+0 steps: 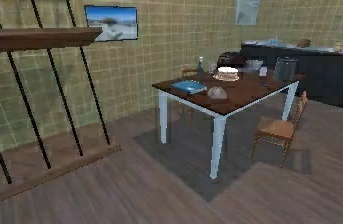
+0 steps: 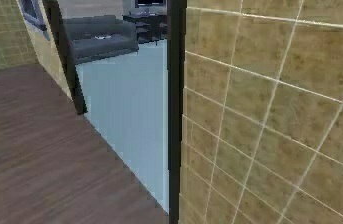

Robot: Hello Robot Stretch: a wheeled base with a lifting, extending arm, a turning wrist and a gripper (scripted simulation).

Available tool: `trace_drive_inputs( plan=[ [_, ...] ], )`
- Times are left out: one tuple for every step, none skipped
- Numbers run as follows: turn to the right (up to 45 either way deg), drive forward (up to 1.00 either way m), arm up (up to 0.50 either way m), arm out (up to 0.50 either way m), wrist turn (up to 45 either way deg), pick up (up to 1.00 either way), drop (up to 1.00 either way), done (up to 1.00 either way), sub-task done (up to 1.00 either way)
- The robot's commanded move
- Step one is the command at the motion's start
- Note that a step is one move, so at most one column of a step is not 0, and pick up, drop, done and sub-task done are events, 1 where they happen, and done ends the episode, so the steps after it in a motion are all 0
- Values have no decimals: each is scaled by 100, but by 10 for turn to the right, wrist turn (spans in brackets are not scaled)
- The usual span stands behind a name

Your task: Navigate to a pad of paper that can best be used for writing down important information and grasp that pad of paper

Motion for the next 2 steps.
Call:
trace_drive_inputs(
  plan=[
    [420, 0, 0, 0, 0, 0, 0, 0, 0],
    [0, 90, 0, 0, 0, 0, 0, 0, 0]
  ],
)
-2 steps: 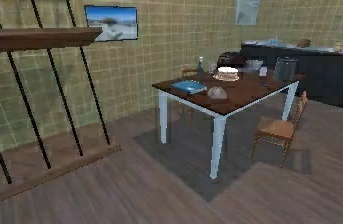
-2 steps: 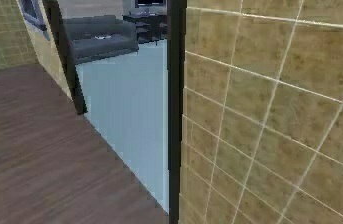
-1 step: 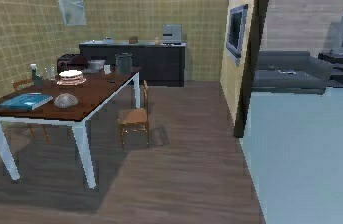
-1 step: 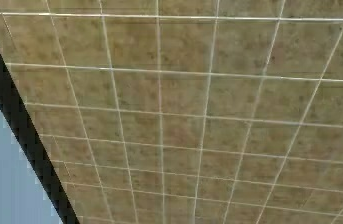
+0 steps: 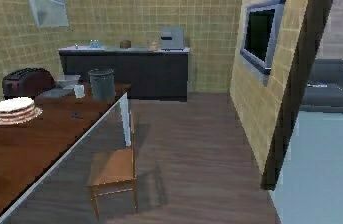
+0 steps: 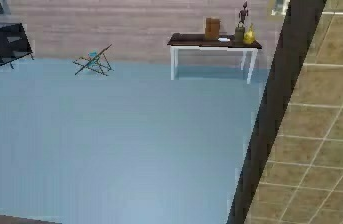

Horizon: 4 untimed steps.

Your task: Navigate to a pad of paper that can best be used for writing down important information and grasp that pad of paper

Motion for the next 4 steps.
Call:
trace_drive_inputs(
  plan=[
    [420, 0, 0, 0, 0, 0, 0, 0, 0],
    [0, 55, 0, 0, 0, 0, 0, 0, 0],
    [450, 0, 0, 0, 0, 0, 0, 0, 0],
    [60, 0, 0, 0, 0, 0, 0, 0, 0]
  ],
)
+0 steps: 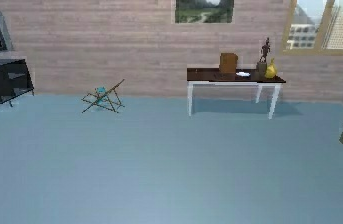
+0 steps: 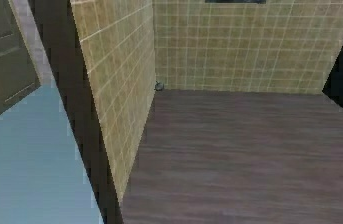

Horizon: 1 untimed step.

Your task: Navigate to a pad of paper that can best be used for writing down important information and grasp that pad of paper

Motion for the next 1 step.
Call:
trace_drive_inputs(
  plan=[
    [30, 0, 0, 0, 0, 0, 0, 0, 0]
  ],
)
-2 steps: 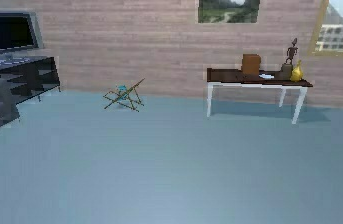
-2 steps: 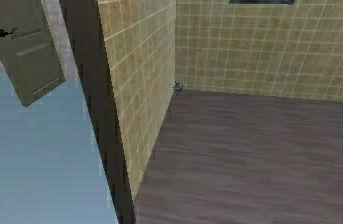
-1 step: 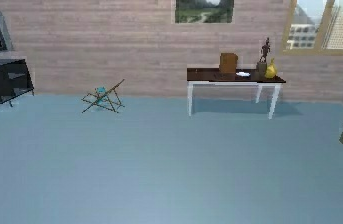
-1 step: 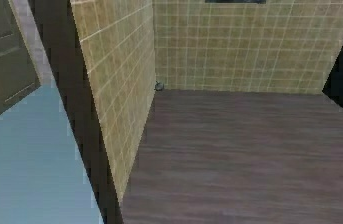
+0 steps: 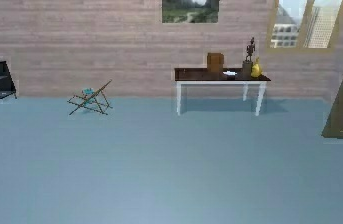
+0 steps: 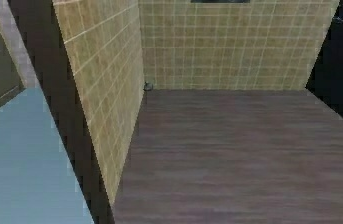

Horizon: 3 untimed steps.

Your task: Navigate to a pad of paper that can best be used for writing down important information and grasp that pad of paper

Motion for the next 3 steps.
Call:
trace_drive_inputs(
  plan=[
    [0, 75, 0, 0, 0, 0, 0, 0, 0],
    [420, 0, 0, 0, 0, 0, 0, 0, 0],
    [0, 100, 0, 0, 0, 0, 0, 0, 0]
  ],
)
